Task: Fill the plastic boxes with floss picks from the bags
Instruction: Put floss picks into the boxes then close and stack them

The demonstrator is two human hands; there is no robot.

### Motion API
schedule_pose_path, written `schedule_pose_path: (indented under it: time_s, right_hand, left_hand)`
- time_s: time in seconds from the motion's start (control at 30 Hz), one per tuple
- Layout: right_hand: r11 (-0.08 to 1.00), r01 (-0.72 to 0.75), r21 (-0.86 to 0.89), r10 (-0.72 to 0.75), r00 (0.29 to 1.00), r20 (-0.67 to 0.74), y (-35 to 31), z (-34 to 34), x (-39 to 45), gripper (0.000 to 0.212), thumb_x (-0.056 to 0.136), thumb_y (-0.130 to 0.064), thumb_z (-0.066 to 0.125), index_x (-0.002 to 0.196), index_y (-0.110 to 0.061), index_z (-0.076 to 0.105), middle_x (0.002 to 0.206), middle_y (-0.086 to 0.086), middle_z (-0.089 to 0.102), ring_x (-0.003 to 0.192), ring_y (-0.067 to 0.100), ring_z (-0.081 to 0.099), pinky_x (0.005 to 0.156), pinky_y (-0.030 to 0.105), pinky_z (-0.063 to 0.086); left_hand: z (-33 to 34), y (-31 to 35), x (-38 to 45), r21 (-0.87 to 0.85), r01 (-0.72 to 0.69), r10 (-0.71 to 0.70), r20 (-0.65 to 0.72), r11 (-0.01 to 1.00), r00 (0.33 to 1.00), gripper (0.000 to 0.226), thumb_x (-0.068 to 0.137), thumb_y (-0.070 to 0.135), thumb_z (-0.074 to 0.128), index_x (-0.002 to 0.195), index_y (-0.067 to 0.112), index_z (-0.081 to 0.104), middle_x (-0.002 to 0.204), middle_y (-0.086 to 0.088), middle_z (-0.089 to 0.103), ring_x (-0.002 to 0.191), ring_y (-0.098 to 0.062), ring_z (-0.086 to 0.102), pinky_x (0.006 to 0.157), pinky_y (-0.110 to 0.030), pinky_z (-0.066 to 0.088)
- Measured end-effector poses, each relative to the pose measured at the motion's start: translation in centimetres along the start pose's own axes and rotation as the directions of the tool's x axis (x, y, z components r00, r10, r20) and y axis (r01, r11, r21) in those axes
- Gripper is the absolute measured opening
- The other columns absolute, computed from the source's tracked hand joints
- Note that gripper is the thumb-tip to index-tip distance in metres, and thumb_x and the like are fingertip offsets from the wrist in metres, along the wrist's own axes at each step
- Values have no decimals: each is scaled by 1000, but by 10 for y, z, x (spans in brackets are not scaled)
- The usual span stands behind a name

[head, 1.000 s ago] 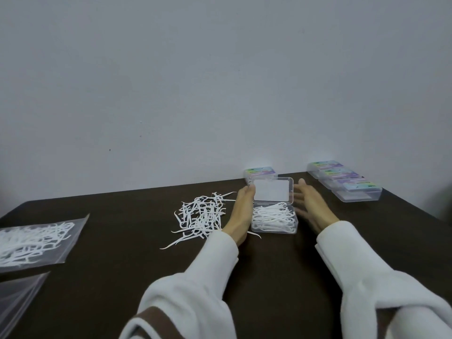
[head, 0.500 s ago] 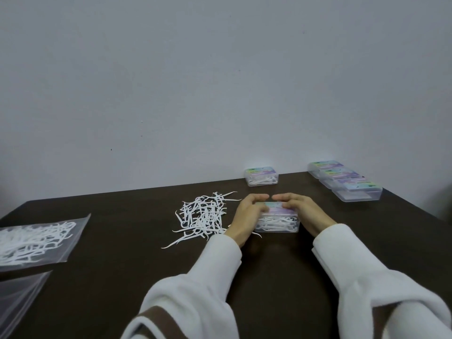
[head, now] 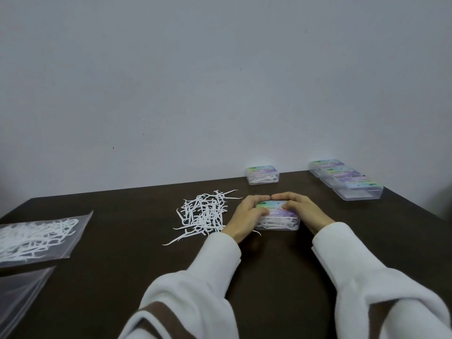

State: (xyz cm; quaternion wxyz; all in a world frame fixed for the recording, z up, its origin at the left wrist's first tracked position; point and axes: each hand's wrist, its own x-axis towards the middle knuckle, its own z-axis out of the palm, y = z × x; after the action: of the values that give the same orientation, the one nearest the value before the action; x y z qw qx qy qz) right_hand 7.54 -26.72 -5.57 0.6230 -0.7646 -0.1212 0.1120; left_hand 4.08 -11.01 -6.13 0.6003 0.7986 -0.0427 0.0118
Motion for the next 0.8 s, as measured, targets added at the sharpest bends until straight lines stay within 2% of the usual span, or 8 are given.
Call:
schedule_pose_path:
  time_s: [0.2,0.33,0.4,0.47,0.53,0.6,0.73,0.8]
  right_hand:
    - [978,105,-181,-117,992,-53,5,0,2,20,95,-7,46,108,-17,57,119,9,56,100,16,59,76,18,48]
    - [934,149,-324,-199,971,-128,6,4,-1,19,95,-12,48,112,-14,56,121,7,54,105,15,53,80,17,44]
    - [847,210,-489,-334,925,-181,5,6,-4,21,94,-13,51,114,-12,56,122,6,52,112,16,50,89,21,40]
    - [712,266,-650,-444,887,-124,3,10,-7,19,93,-20,53,111,-17,57,121,2,51,115,16,47,96,26,36]
    - [565,282,-776,-465,885,-17,1,15,-9,19,92,-30,51,109,-23,57,119,-4,51,114,13,45,100,32,31]
    - [464,272,-843,-449,893,41,-2,20,-10,23,93,-35,49,113,-26,55,122,-6,50,115,11,44,101,33,27]
    - [395,217,-893,-453,891,16,-4,24,-4,26,97,-34,41,120,-27,51,127,-7,51,115,12,47,100,30,29]
    - [394,183,-901,-472,881,-27,-1,25,4,28,99,-30,37,123,-24,51,129,-5,52,116,14,49,100,28,30]
  left_hand:
    - [1,-2,-1,294,-149,154,9,944,988,41,96,14,50,137,9,45,135,-10,44,124,-20,46,108,-34,36]
    - [3,-4,0,416,-214,235,1,884,972,44,98,21,49,139,7,42,139,-8,42,128,-19,41,105,-21,29]
    - [3,-4,0,444,-240,274,-12,863,962,44,98,22,48,138,5,42,139,-8,42,129,-18,40,100,-13,24]
    - [2,-3,0,442,-247,292,-36,862,956,42,100,23,44,137,3,43,139,-9,43,129,-17,39,96,-9,22]
    - [-3,0,2,409,-238,301,-97,881,949,37,101,21,40,132,3,47,134,-11,48,125,-19,43,94,-11,25]
    - [-10,4,5,378,-229,306,-157,897,939,33,101,19,40,128,3,52,127,-12,52,120,-20,47,94,-17,30]
    - [-27,6,13,327,-212,299,-244,921,922,28,98,14,45,123,4,56,125,-11,56,117,-20,50,101,-28,37]
    - [-34,6,19,320,-212,304,-276,924,912,26,97,10,48,119,5,58,123,-10,58,116,-20,52,99,-25,37]
